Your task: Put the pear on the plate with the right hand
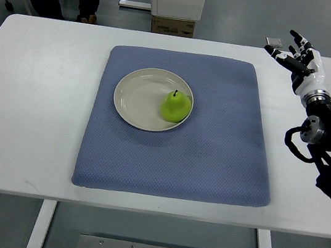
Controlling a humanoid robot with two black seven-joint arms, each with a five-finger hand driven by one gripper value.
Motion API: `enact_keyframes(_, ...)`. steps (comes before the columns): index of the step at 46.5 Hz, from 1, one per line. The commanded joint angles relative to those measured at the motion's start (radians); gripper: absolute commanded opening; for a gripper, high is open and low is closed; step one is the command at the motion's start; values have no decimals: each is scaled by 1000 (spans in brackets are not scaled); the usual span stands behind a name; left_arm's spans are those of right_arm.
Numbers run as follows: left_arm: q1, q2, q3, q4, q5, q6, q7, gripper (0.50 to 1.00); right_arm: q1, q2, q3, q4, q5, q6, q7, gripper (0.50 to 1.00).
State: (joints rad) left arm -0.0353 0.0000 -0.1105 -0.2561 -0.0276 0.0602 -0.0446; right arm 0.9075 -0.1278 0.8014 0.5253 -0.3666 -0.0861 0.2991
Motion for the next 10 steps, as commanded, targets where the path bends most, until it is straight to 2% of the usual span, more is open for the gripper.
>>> enact_keyframes(1, 0, 0, 0, 0, 0, 0, 0, 1000, -1, 13, 24, -7, 0, 0, 0, 1000)
enact_keyframes(10, 0, 0, 0, 0, 0, 0, 0, 1000, -9, 28, 33, -7, 0, 0, 0, 1000)
